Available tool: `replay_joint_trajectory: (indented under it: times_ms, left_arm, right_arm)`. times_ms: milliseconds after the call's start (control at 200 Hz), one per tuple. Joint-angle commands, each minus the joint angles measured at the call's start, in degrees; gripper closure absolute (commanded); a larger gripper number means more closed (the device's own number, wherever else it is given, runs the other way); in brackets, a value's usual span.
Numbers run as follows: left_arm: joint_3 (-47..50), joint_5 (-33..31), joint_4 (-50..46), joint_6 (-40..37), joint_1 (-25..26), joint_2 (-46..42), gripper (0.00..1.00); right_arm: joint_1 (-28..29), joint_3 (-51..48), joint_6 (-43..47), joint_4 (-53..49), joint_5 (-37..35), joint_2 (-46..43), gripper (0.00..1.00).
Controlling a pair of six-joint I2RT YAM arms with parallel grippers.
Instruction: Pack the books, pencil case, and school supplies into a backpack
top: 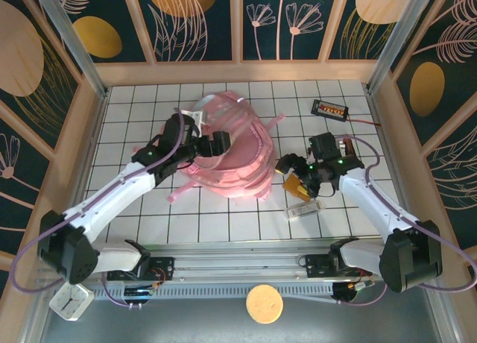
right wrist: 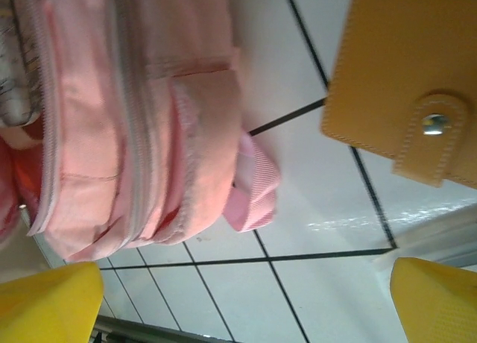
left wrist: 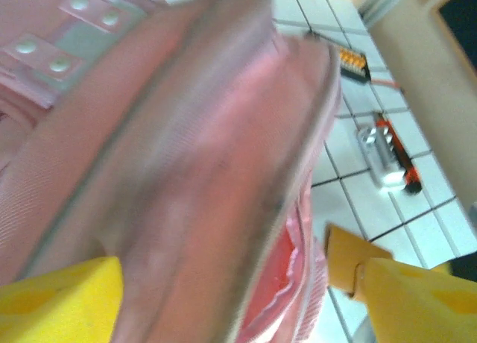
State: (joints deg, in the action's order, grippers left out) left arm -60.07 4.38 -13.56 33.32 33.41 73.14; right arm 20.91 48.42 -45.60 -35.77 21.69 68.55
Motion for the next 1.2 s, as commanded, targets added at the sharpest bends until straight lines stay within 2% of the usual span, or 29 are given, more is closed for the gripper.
replay_joint_trajectory:
  times_ms: [0,120,260,410,500,570,681,951,1196]
  left_arm:
    - [2.8,-4.9,-5.9,7.5,-1.9,-5.9,0.13]
    - [8.2,-0.6,-6.0,12.3,-2.7,-11.9,0.09]
    - [14.5,-0.6,-8.0,20.2,-5.2,-15.9,0.08]
    - [24.8,7.7,6.3,33.7,-12.7,-17.0,0.18]
    - [30.9,9.4,15.7,41.4,-15.5,-16.6,0.24]
    - [34.1,10.2,21.6,44.4,-17.1,-15.2,0.3]
    - [34.9,12.3,26.7,44.7,-18.8,-10.6,0.35]
    - [29.4,14.3,26.9,40.4,-19.7,-2.7,0.38]
    - [27.3,15.2,28.8,40.0,-19.9,2.9,0.43]
  right_arm:
    - [3.0,3.8,-1.3,2.1,-1.7,1.9,0.01]
    - [4.9,6.5,-1.6,3.2,-1.5,4.3,0.01]
    - [5.7,8.1,-1.2,4.4,-0.9,6.8,0.01]
    - [6.5,10.0,-1.0,5.5,0.4,9.1,0.01]
    - [7.2,11.6,-0.5,5.1,0.3,10.1,0.01]
    - [7.7,12.2,0.1,4.9,0.0,10.1,0.01]
    - [8.1,12.3,0.7,4.9,0.0,10.0,0.01]
    - [8.4,11.3,1.1,4.9,-0.3,9.6,0.01]
    - [8.4,13.0,2.9,4.0,-0.6,11.2,0.01]
